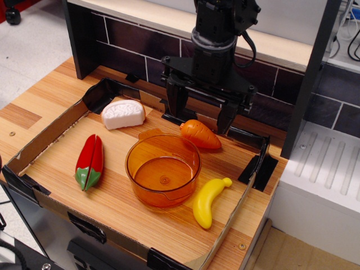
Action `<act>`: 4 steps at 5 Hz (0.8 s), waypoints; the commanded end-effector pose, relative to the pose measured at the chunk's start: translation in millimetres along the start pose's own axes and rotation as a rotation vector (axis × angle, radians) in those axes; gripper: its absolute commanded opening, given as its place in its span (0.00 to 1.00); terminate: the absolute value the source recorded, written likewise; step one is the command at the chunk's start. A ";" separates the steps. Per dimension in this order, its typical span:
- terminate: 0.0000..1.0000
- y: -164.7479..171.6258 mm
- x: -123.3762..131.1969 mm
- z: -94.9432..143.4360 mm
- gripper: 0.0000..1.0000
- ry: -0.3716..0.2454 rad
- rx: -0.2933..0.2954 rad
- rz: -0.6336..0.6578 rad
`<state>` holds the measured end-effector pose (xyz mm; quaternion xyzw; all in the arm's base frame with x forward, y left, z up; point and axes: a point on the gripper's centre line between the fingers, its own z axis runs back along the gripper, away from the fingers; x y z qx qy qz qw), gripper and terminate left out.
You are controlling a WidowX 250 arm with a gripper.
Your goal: Put sushi in pot
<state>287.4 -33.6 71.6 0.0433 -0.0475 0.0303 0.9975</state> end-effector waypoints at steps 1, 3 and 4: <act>0.00 0.0 0.0 0.0 1.00 0.000 0.000 0.000; 0.00 19.6 -7.0 44.9 1.00 -0.009 -0.116 -0.137; 0.00 36.9 -6.9 52.1 1.00 -0.005 -0.151 -0.178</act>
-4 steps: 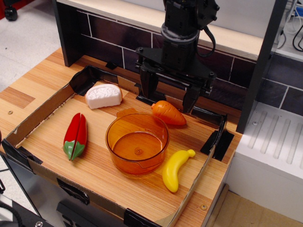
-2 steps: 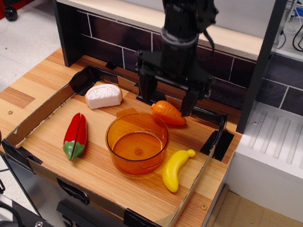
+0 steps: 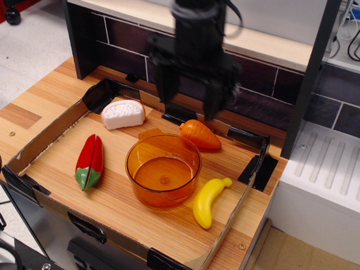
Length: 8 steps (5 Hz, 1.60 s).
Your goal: Put sushi in pot
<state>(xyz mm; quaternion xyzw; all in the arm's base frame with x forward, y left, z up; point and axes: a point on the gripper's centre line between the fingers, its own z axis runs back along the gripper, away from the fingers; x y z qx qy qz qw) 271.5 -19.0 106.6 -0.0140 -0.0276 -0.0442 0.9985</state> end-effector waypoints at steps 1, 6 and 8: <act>0.00 42.0 9.0 17.6 1.00 0.044 -0.067 -0.149; 0.00 116.7 25.8 -29.4 1.00 0.086 -0.091 -0.360; 0.00 124.1 15.2 -49.6 1.00 0.061 -0.021 -0.447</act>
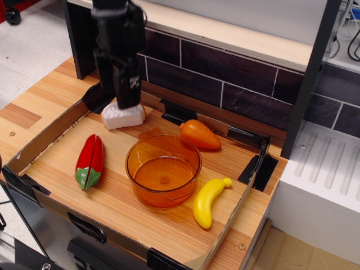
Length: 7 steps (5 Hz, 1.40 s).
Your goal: Put sushi in pot
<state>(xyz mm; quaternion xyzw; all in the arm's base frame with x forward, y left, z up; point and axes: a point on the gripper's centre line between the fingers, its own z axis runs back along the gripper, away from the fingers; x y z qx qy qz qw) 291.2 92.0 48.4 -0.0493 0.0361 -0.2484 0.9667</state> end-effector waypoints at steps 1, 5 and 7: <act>0.00 20.4 3.1 -1.3 1.00 -0.042 0.113 -0.028; 0.00 23.1 4.6 -29.2 1.00 -0.011 0.147 -0.010; 0.00 21.2 4.9 -18.9 0.00 -0.047 0.138 -0.001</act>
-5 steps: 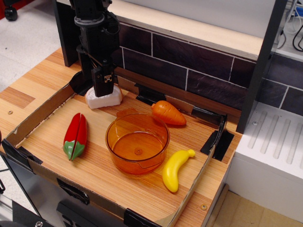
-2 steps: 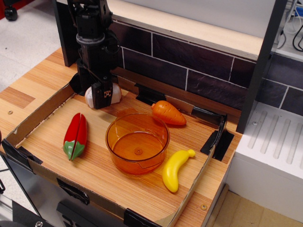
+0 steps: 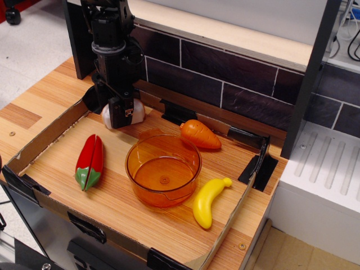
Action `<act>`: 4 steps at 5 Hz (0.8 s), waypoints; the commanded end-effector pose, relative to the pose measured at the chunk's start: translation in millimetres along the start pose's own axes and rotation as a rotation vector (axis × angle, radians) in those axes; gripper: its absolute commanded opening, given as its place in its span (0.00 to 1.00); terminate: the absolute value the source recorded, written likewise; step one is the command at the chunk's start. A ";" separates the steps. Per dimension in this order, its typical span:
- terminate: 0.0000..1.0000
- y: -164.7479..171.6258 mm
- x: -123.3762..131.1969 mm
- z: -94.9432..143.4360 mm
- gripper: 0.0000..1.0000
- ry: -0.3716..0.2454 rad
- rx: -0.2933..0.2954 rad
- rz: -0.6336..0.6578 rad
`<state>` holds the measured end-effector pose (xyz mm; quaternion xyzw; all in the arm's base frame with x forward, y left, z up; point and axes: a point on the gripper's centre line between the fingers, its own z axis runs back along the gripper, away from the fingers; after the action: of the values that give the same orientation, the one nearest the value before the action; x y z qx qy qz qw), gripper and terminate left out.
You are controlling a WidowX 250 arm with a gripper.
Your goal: Put sushi in pot
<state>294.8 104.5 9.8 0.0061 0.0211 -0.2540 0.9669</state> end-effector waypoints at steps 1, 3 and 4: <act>0.00 7.6 6.0 38.8 0.00 -0.073 0.060 0.056; 0.00 -25.8 12.3 99.0 0.00 -0.147 0.022 0.133; 0.00 -66.5 13.6 98.5 0.00 -0.115 -0.065 0.026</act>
<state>268.3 30.8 92.5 -0.0526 0.0008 -0.2415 0.9690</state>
